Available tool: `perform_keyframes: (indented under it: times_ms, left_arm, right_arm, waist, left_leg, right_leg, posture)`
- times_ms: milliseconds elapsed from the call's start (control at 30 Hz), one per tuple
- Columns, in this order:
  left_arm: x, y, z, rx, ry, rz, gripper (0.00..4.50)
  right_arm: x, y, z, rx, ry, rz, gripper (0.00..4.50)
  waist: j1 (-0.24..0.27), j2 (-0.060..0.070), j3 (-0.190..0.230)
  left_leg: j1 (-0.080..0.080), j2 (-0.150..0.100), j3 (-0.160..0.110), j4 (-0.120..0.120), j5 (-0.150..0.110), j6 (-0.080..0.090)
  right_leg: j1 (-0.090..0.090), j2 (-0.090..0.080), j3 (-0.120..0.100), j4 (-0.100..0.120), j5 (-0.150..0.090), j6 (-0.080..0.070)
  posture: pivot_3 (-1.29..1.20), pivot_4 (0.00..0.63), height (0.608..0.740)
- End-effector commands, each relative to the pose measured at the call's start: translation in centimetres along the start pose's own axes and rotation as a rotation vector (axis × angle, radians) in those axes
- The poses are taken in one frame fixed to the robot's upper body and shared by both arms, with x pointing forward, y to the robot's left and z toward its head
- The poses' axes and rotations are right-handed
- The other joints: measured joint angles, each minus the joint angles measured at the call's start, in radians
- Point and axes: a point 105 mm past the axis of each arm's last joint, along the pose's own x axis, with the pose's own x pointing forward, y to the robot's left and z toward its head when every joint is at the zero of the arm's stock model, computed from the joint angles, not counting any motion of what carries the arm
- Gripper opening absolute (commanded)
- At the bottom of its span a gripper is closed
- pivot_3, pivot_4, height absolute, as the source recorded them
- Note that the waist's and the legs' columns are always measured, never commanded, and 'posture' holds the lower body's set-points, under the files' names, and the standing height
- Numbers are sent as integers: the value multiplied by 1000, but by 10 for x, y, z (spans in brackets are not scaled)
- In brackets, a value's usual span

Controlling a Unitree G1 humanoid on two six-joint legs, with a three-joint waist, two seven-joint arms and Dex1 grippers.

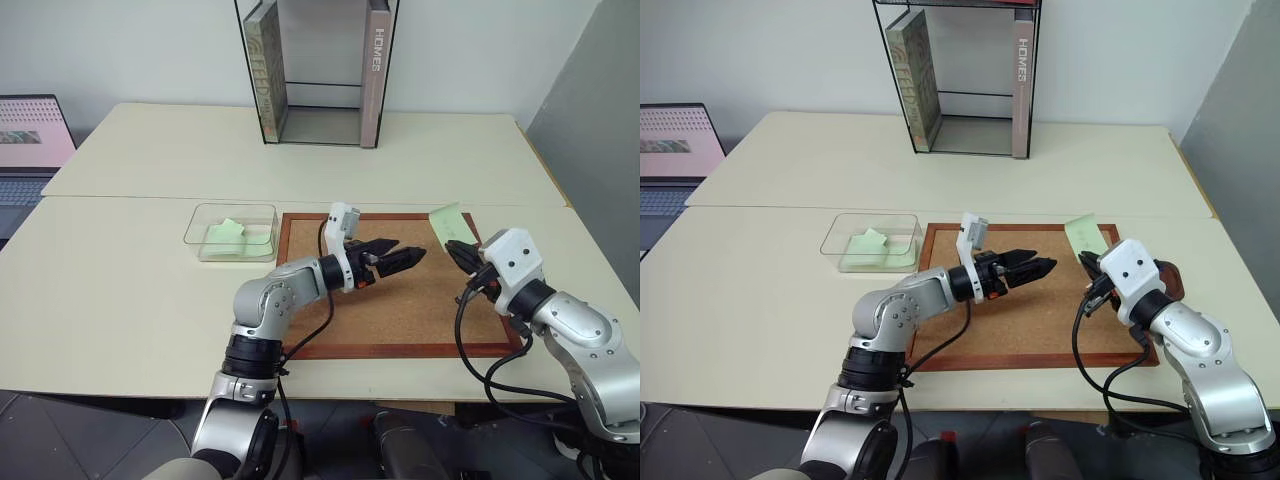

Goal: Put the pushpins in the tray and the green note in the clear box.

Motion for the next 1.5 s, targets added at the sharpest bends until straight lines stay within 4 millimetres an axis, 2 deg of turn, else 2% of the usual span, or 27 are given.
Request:
perform_keyframes:
  times_ms: [33, 200, 367, 533, 600, 767, 1100, 1167, 1500]
  left_arm:
    - [14, -8, 22, -81, -84, -26, 4461]
    - [25, -3, 27, -162, -101, -19, 4461]
    - [32, -6, 18, -148, -43, -35, 4461]
    - [34, -9, 12, -144, -19, -53, 3697]
    - [34, -10, 12, -146, -21, -56, 3191]
    - [34, -9, 16, -157, -44, -58, 2416]
    - [33, -9, 15, -167, -44, -69, 313]
    - [33, -10, 15, -168, -44, -70, 38]
    - [34, -3, 14, -116, -43, -29, 38]
  right_arm:
    - [0, 7, 20, -89, -69, 37, 0]
    - [2, 12, 22, -110, -70, 61, 0]
    - [2, 11, 25, -114, -76, 61, 0]
    - [3, 11, 28, -116, -83, 64, 0]
    - [3, 12, 28, -116, -84, 67, 0]
    - [4, 14, 29, -116, -84, 74, 0]
    - [4, 16, 30, -120, -88, 77, 0]
    - [4, 16, 30, -123, -90, 75, 0]
    - [0, 15, 41, -158, -155, 44, 0]
  waist:
    - [0, 0, 0]
    - [-4, 0, 0]
    - [-1, -1, 0]
    - [-1, -1, 0]
    - [-1, -1, 0]
    - [-1, -1, 0]
    - [-1, 0, 0]
    - [-1, 0, 0]
    - [-1, 0, 0]
  left_leg:
    - [0, 0, 0, 0, 0, 0]
    - [2, 0, 1, 0, 0, 0]
    - [0, 0, 0, 0, 0, 0]
    - [0, -1, 0, 0, 0, 0]
    - [0, -1, 0, 0, 0, 0]
    - [0, -1, 0, 0, 0, 0]
    - [0, -1, 0, 0, 0, 0]
    - [0, -1, 0, 0, 0, 0]
    - [0, -1, 0, 0, 0, 0]
  right_leg:
    - [0, 0, 0, 0, 0, 0]
    - [0, 0, 1, 0, 0, 0]
    - [0, 0, 0, -1, 0, 0]
    - [0, 0, 0, 0, 0, 0]
    - [0, 0, 0, 0, 0, 0]
    - [0, 0, 0, 0, 0, 0]
    - [0, 0, 0, 0, 0, 0]
    - [0, 0, 0, 0, 0, 0]
    - [0, 0, 0, 0, 0, 0]
  posture:
    - [0, 150, 740]
    - [0, 150, 740]
    - [0, 150, 740]
    - [0, 150, 740]
    - [0, 150, 740]
    - [0, 150, 740]
    - [0, 150, 740]
    - [0, 150, 740]
    - [0, 150, 740]
